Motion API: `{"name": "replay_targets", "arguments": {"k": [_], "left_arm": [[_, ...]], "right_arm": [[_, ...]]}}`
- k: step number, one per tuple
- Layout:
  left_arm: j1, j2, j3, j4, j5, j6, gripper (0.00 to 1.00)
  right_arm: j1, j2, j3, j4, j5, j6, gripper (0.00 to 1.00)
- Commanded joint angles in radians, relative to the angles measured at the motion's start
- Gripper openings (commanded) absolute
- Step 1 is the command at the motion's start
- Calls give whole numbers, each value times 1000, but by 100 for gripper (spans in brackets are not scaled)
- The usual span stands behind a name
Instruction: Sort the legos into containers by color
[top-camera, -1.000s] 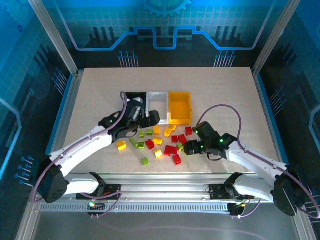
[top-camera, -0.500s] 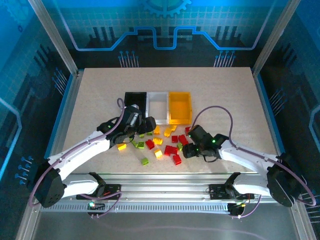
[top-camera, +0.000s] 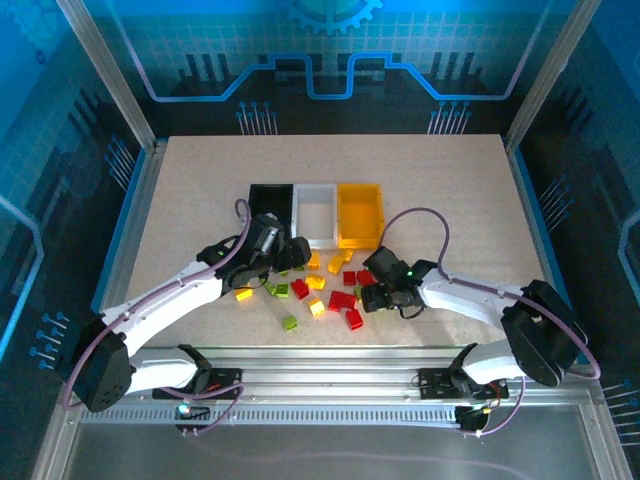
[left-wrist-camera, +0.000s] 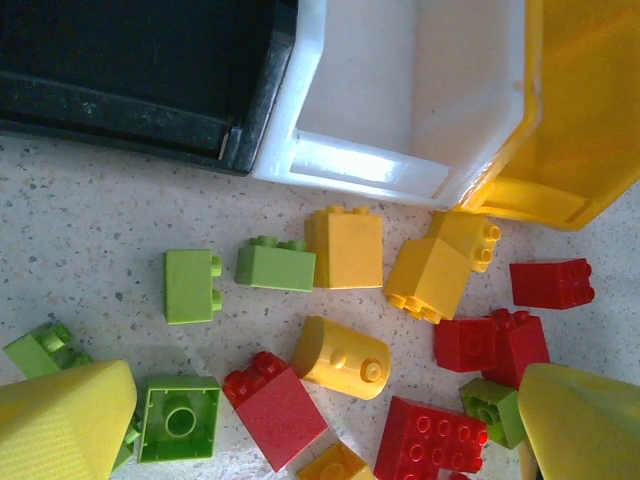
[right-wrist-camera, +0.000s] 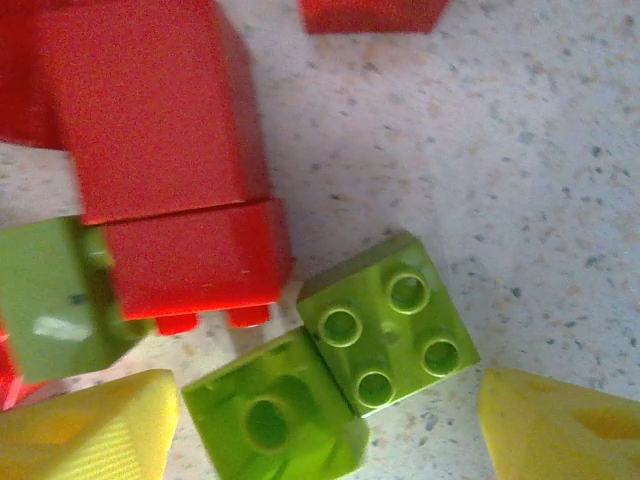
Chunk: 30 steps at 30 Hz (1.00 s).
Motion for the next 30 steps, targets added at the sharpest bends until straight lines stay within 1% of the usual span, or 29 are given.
{"name": "replay_targets", "arguments": {"k": [1,3,6,8,11,15,18,23,26,27,30], "left_arm": [[8,11,-15,0,21,-21,99],[8,10,-18,0,22,-20,99],[10,6,-26,2,19,-17,99],[12,9,-29,3,20,-18,99],[17,14,-34,5,24,-20,99],[20,14,-40,8,27,-23,99],[25,12,-44,6,27,-22,99],[27,10,-46,6,24,-23,99],[29,-12,-59,17,11,-37,99],[28,-25,-64,22,6,-44,99],[30,-66,-82,31,-4,-47,99]], "right_arm": [[-22,-7,-8,-98,84,66,74],[-35,-45,-29,-92,81,75,71],[-47,-92,-49,-54,26,63,71],[-48,-98,-43,-45,-7,58,71],[-49,-72,-33,-41,-60,59,70],[-48,-8,-32,-44,-88,77,70],[-48,11,-48,-31,-77,92,64],[-48,-20,-59,-12,-63,89,55],[-49,-48,-60,-18,-42,74,52],[-47,-58,-61,-18,-35,70,50],[-48,-116,-64,-31,-20,50,46]]}}
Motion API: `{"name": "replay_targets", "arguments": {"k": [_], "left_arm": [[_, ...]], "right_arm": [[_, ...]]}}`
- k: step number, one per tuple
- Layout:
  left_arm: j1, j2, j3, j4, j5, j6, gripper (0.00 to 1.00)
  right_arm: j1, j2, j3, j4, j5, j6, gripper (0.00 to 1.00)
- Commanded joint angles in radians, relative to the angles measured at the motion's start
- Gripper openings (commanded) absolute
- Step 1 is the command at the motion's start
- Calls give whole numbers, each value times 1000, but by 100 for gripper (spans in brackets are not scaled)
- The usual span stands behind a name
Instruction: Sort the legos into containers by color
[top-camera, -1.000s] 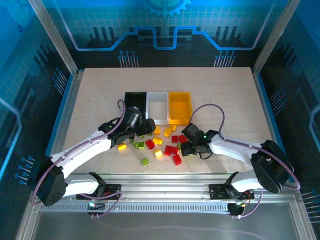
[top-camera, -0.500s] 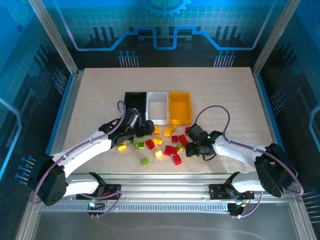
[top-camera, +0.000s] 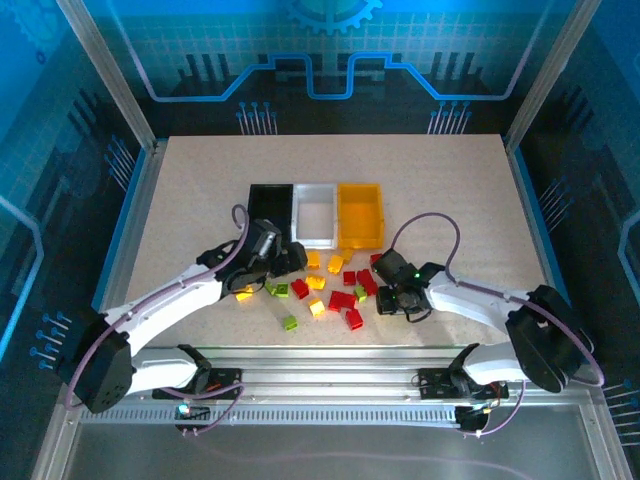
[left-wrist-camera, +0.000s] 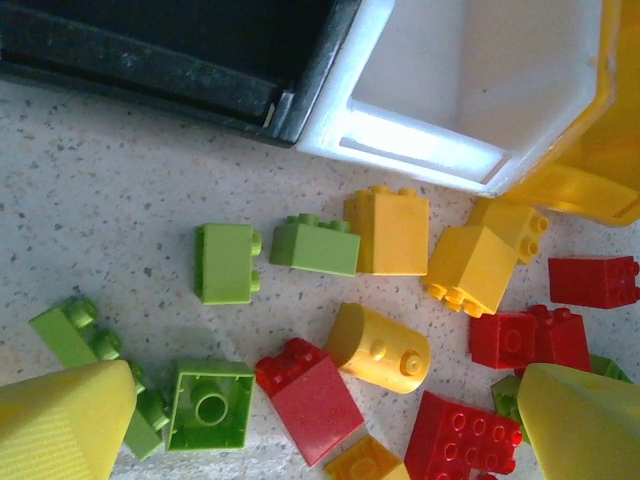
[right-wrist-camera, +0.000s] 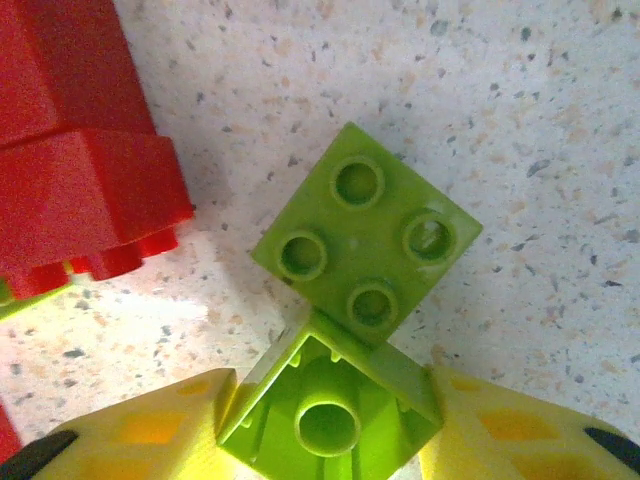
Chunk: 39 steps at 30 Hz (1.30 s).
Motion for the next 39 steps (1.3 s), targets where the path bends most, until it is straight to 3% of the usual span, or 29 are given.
{"name": "replay_targets", "arguments": {"k": [1,6,8,16,21,25,31,39], "left_arm": [[10,-65,-19,10,-22,-16,99],[12,-116,-23,-13,-34,33,99],[12,-136,-32,-22,-38,29,99],[20,-180,-60,-85,-36,-15,99],[40,-197,-75,-116,-5,-32,99],[53,-200,-87,-128,10,-40,99],[62,-212,-88,-132,21,-29,99],[64,-225,-80,-136,27,-14,99]], "right_arm": [[-2,-81,-4,-22,29,-18,45],[-7,-204,63,-75,13,-87,44],[-36,-179,139,-74,-3,-125,45],[-147,215,530,30,-41,-187,46],[-190,485,765,-10,-14,-189,48],[-206,597,878,-55,6,-180,51],[-211,603,902,-55,-8,-175,68],[-183,396,765,-35,-31,-170,75]]}}
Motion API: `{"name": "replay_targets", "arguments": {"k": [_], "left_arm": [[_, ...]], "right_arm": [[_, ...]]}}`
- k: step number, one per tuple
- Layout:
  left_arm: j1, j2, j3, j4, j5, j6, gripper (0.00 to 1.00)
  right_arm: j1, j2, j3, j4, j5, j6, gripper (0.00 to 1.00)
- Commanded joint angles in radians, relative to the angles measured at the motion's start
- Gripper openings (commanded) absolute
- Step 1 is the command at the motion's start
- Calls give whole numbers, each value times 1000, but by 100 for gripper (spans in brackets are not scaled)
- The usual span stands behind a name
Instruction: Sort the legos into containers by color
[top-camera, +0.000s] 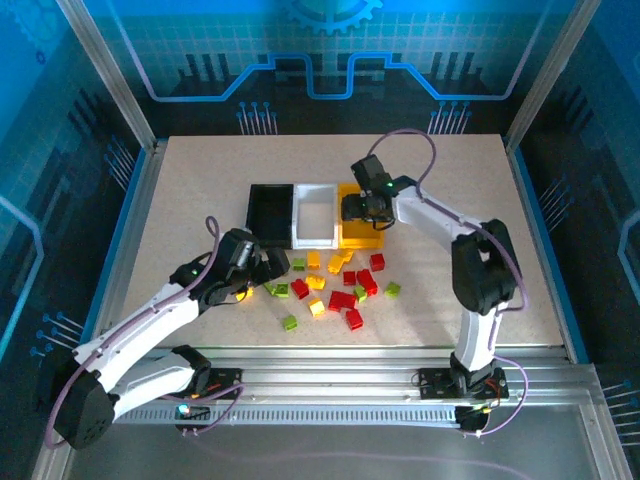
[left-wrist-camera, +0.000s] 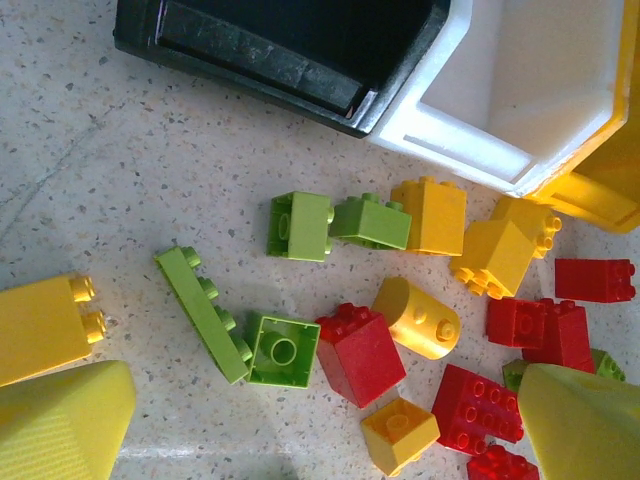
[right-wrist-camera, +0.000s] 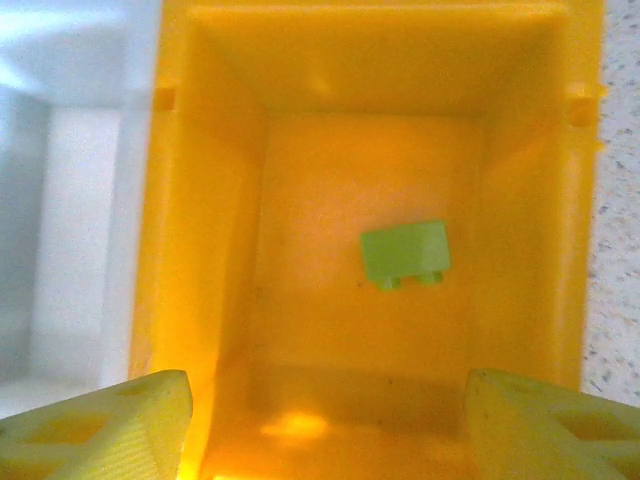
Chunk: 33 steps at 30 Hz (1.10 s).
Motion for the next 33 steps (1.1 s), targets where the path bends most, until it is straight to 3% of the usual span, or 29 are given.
{"name": "replay_targets", "arguments": {"k": [1,9,20,33], "left_arm": [[9,-18,-4,-25,17,13,99],[25,-1,-29,7,32,-1,99],[31,2,-29,-27,25,-4,99],[42,-18,-43,-32,29,-9,99]], "right_arm": [[29,-173,-102,-3,-5,7,76],[67,-410,-446,59,-2,67,78],[51,-300,-511,170,8,67,80],[41,-202,-524,204,39,91,67]]}}
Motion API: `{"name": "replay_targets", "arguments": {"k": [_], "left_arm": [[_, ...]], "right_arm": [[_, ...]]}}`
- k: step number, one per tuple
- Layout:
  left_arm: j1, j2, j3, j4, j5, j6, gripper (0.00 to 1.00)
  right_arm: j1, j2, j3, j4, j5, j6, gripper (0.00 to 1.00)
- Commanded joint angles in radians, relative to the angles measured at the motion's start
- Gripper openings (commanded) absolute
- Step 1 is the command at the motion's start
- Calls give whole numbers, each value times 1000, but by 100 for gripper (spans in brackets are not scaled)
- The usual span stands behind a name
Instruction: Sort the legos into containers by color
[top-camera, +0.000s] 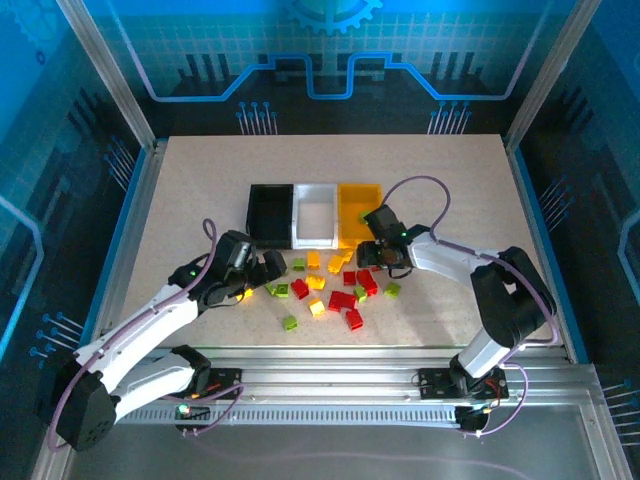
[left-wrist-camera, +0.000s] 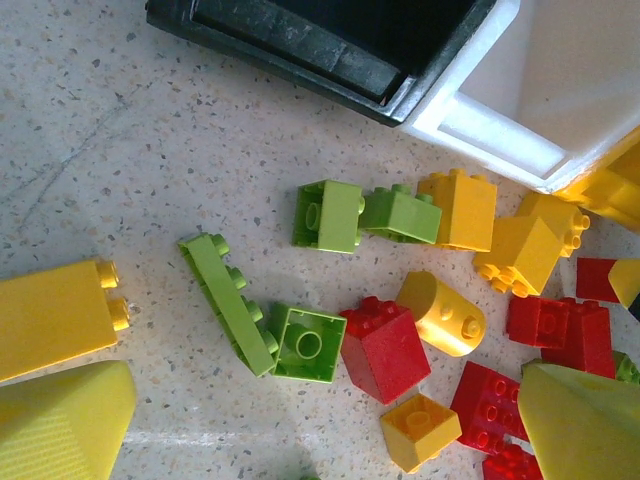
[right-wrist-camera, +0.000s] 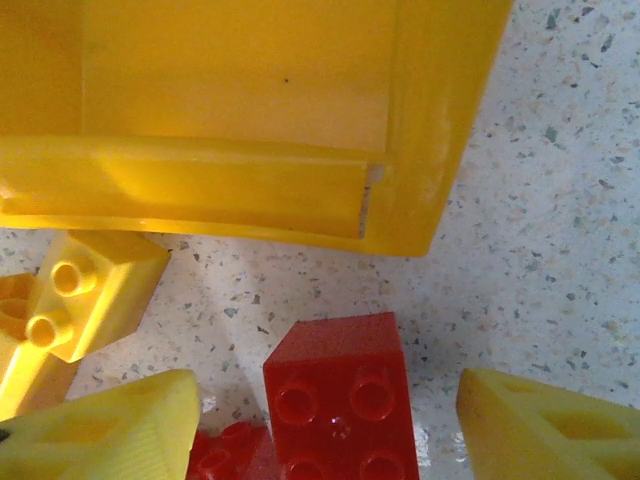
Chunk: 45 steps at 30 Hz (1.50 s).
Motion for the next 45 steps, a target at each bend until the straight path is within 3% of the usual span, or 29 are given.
{"name": "replay_targets", "arguments": {"k": [1,14,21,27,30,35,45], "left_arm": [[10,-11,-15,-24,5,-8,99],[21,-13,-17,-24,8,-8,99],[23,-13,-18,-27,5,-4,99],[30,-19,-15,-27,4,-2,99],[30,-24,-21,-23,6,-7,99],[31,-37,-35,-24,15,-14,99],[42,-51,-25,-39,29,13,99]], "right_arm": [[-11,23,-22,29,20,21,66],[-11,-11,-60,44,14,21,44],[-10,-149,-95,-14,21,-13,32],[6,-305,-9,-78,-88,-80,32],[62,-235,122,-106,-114,-104,34],[145,13,384,-109,-80,-120,35],[152,440,782,-200,-8,-94,39]]}}
